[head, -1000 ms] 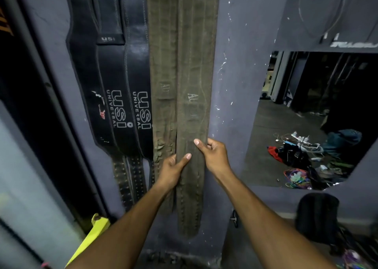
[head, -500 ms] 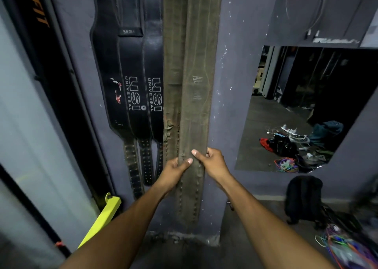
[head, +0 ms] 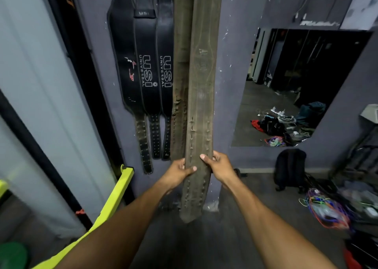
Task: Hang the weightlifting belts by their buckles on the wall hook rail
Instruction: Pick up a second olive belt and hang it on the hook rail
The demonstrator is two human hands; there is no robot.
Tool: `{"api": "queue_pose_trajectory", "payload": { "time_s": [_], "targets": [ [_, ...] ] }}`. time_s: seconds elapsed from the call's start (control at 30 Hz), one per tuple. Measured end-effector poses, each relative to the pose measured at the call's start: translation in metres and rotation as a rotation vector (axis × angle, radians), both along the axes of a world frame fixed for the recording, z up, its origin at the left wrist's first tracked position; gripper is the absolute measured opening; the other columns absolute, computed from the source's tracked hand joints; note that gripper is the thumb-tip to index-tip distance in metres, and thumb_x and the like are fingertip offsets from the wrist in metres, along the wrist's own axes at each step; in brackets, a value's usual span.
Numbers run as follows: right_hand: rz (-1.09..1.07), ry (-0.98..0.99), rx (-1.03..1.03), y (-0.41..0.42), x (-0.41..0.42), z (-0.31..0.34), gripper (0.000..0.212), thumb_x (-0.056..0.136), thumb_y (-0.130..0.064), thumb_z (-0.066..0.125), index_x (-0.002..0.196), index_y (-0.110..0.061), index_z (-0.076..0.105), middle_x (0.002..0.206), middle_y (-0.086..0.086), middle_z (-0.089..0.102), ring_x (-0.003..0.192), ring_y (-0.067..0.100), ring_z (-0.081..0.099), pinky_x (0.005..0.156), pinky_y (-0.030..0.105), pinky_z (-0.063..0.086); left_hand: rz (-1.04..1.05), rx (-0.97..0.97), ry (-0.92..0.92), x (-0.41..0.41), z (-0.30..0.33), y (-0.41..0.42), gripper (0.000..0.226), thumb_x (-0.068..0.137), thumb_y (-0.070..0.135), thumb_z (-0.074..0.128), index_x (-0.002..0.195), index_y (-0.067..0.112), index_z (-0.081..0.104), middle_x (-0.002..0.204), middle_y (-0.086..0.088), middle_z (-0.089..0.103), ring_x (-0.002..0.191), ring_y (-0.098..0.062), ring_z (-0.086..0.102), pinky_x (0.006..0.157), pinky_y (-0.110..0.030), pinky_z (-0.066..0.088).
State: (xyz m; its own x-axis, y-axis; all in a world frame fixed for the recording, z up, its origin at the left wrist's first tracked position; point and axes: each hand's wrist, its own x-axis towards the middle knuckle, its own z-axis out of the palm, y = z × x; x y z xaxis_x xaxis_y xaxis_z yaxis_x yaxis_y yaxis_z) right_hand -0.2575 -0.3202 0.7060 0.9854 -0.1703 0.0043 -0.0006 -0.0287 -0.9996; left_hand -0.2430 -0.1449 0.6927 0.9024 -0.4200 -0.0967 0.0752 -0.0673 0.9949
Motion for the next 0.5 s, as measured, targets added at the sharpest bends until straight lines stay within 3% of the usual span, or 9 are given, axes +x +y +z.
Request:
{"api": "queue_pose_trajectory", "payload": {
  "time_s": [0.1, 0.2, 0.3, 0.37, 0.43, 0.5],
  "targets": [
    [-0.065, 0.003, -0.049, -0.001, -0.022, -0.006, 0.006, 0.097, -0.014, 0.072, 0.094, -0.012, 0.077, 0.098, 0.012, 0.080, 0.090, 0.025, 0.074, 0.092, 0.050, 0.060, 0.018, 0.048, -0.017, -0.031, -0.008, 0.002, 0.025, 0.102, 0.012, 0.060, 0.125, 0.006, 0.068, 0.116, -0.009, 0.076, 0.107, -0.023, 0.074, 0.090, -0.028, 0.059],
    [-0.054, 0.036, -0.077, -0.004, -0.036, -0.004, 0.013, 0.095, -0.017, 0.074, 0.101, -0.006, 0.078, 0.101, 0.013, 0.080, 0.093, 0.025, 0.075, 0.095, 0.051, 0.060, 0.021, 0.105, -0.032, -0.052, -0.004, 0.000, 0.022, 0.102, 0.014, 0.061, 0.122, 0.009, 0.067, 0.113, -0.007, 0.077, 0.094, -0.010, 0.076, 0.082, -0.022, 0.059],
    [-0.008, 0.104, -0.105, -0.006, -0.053, -0.010, 0.017, 0.092, -0.019, 0.078, 0.106, -0.010, 0.074, 0.105, 0.012, 0.080, 0.101, 0.027, 0.076, 0.100, 0.050, 0.058, -0.018, 0.223, -0.009, -0.069, -0.006, 0.003, 0.029, 0.097, 0.027, 0.068, 0.124, 0.020, 0.062, 0.122, -0.005, 0.074, 0.106, -0.013, 0.073, 0.098, -0.034, 0.057],
    [-0.001, 0.142, -0.155, -0.006, -0.065, -0.015, 0.020, 0.091, -0.023, 0.080, 0.105, -0.014, 0.070, 0.110, 0.013, 0.079, 0.101, 0.026, 0.075, 0.098, 0.043, 0.059, 0.034, 0.224, 0.050, -0.081, -0.009, 0.006, 0.034, 0.097, 0.026, 0.069, 0.127, 0.017, 0.057, 0.128, -0.008, 0.071, 0.110, -0.015, 0.070, 0.103, -0.035, 0.054],
    [0.003, 0.177, -0.216, -0.004, -0.080, -0.013, 0.040, 0.092, -0.027, 0.079, 0.124, -0.010, 0.064, 0.126, 0.014, 0.073, 0.107, 0.024, 0.071, 0.094, 0.033, 0.055, 0.101, 0.221, 0.060, -0.091, -0.004, 0.007, 0.046, 0.098, 0.020, 0.068, 0.138, 0.009, 0.048, 0.142, -0.012, 0.061, 0.119, -0.018, 0.064, 0.104, -0.030, 0.049],
    [0.010, 0.184, -0.298, -0.006, -0.095, -0.006, 0.058, 0.093, -0.034, 0.077, 0.140, -0.010, 0.056, 0.136, 0.012, 0.066, 0.117, 0.024, 0.066, 0.098, 0.032, 0.051, 0.148, 0.291, 0.034, -0.100, 0.007, 0.006, 0.063, 0.099, 0.025, 0.066, 0.151, 0.004, 0.036, 0.153, -0.009, 0.048, 0.137, -0.023, 0.051, 0.109, -0.028, 0.039]
  ]
}}
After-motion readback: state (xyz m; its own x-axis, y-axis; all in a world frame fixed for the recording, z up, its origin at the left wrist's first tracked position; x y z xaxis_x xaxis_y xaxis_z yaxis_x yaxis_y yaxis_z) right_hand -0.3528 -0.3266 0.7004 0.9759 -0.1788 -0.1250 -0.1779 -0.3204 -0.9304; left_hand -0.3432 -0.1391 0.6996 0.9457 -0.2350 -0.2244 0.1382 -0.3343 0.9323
